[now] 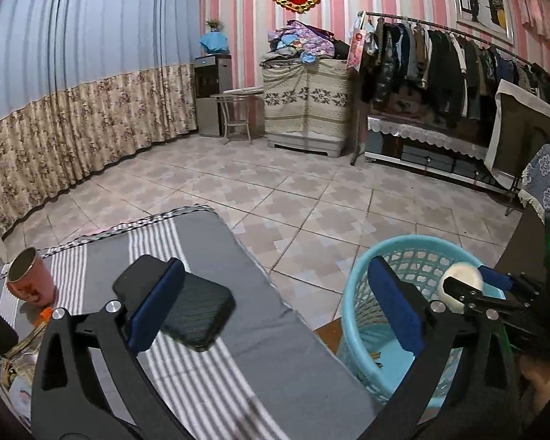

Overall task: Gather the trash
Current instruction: 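Open the left gripper over the basket while the right gripper releases the soap, then move both grippers back over the cluttered mat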

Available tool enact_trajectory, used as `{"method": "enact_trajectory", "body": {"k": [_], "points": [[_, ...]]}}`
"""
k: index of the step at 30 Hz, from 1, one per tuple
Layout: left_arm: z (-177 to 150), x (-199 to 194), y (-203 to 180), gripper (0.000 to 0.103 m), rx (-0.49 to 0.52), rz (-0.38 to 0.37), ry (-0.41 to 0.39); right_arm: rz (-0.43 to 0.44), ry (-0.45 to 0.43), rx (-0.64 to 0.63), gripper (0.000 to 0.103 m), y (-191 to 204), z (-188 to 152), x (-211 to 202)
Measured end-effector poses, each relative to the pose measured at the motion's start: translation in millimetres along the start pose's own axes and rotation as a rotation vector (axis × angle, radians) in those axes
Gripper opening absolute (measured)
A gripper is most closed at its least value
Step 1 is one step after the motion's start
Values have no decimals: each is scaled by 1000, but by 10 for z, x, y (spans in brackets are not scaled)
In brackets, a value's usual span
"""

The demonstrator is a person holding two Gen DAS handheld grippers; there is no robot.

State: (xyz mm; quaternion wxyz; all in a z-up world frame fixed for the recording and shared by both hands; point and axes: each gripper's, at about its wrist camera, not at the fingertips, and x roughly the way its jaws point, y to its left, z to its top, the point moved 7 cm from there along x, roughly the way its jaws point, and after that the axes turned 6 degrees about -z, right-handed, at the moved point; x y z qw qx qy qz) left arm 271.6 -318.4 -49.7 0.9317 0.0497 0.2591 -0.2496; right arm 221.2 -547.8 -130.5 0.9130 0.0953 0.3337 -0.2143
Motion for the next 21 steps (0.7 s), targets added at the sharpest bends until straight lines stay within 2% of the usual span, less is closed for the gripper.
{"method": "enact_trajectory", "body": {"k": [4,6,11,21], "points": [[-7,-119,144,97,-12,17,-10,-12,8,4,81,16,-9,-3],[2,-198,217,97,-26,27,-22,-15,-4,16,91,23,-16,-63],[20,-392,421,97,-69,40,-39,-16,-23,-2,92,127,5,-248],[-89,-955,921,97,-84,131,-68,42,-104,-30,92,613,11,-840]]}}
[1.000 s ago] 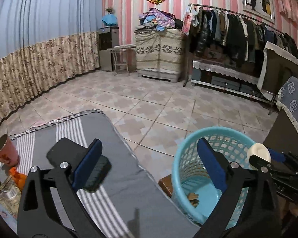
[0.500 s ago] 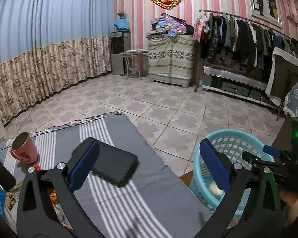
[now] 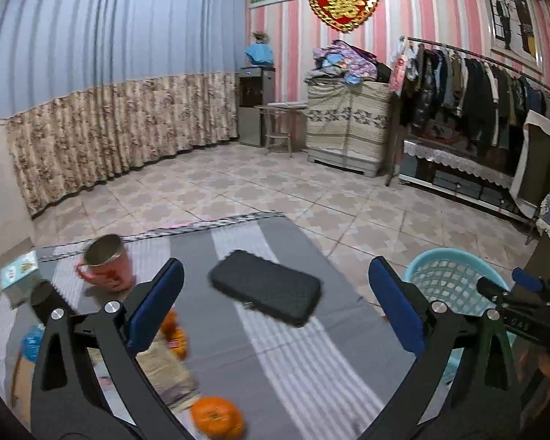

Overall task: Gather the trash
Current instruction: 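Move both grippers back over the cluttered mat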

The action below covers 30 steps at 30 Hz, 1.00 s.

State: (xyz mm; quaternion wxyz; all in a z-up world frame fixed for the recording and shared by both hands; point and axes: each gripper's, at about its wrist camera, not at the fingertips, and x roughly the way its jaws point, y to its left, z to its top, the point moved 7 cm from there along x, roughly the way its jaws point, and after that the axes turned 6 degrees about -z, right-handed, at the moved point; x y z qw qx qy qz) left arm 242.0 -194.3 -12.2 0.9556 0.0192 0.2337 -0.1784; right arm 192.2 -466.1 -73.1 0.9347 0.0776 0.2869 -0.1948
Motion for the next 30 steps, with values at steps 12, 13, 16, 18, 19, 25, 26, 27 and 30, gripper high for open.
{"method": "enact_trajectory", "body": {"k": [12,13,16,18,19,25,26,27,30], "points": [[-193,-602,805,98,-43,112,-16,113,-16,-72,92,881,-228,-431],[-218,-635,858,98,-46,119,-16,124,-15,-75,92,957,-266,-461],[-332,-743,1023,98,-51,144,-11,137,-14,-96,92,1122,-369,-515],[-399,-782,1104,98,-53,159,-5,140,-12,-100,92,1183,-419,-528],[-440,-805,1151,98,-56,164,-1,143,-9,-97,92,1224,-457,-539],[-672,-895,1383,98,-103,177,15,152,-3,-125,92,1397,-568,-574],[-707,-909,1421,98,-108,181,17,150,-8,-134,92,1419,-578,-584],[-746,-922,1466,98,-117,184,21,149,-14,-144,92,1452,-595,-596],[-829,-940,1574,98,-137,194,30,167,-25,-162,92,1540,-636,-621]]}}
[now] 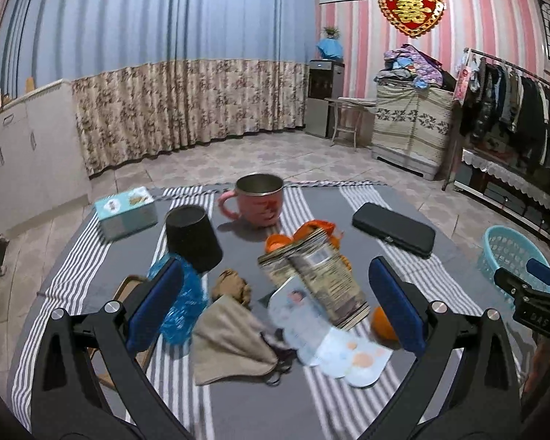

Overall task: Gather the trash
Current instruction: 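Move both grippers back over the cluttered mat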

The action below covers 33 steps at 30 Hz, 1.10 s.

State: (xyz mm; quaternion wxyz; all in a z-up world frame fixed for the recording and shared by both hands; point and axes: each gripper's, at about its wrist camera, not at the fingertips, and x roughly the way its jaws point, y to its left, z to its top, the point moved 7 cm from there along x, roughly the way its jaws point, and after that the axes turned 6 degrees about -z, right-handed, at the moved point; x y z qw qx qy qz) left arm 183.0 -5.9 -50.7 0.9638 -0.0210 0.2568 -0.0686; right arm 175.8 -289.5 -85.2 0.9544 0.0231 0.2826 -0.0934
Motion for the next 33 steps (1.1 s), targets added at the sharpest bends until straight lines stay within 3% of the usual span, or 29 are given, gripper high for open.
{"method": "enact_trajectory", "body": {"k": [8,24,33], "points": [[-130,-50,275,98,-12,36,2,15,-11,-64,92,246,-113,-3],[-514,31,777,97,-89,72,60,90,71,-200,92,841,-363,191],[-501,112,735,97,-60,76,77,141,209,-258,90,1187,-458,508]]}}
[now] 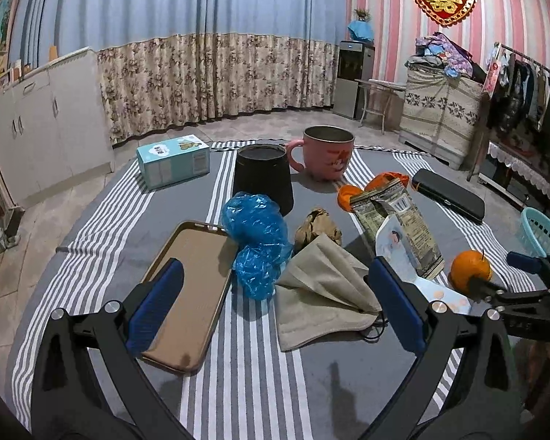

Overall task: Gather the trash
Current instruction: 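Grasp the orange tangerine with the right gripper while the left gripper grasps the paper card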

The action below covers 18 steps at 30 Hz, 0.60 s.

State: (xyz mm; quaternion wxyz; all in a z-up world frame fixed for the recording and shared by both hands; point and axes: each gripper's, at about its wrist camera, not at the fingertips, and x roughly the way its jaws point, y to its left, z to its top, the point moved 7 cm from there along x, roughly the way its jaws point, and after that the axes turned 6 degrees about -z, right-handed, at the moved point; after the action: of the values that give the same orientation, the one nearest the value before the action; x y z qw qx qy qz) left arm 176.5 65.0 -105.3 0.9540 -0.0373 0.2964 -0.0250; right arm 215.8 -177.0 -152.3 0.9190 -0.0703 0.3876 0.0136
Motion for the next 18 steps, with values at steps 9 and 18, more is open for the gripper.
{"method": "enact_trajectory", "body": {"k": [9,18], "points": [[47,101,-122,97,-14,-37,24,139,-16,-40,46,191,54,-37],[68,296,-575,97,48,-81,62,90,-82,27,44,-238,145,-218]]}}
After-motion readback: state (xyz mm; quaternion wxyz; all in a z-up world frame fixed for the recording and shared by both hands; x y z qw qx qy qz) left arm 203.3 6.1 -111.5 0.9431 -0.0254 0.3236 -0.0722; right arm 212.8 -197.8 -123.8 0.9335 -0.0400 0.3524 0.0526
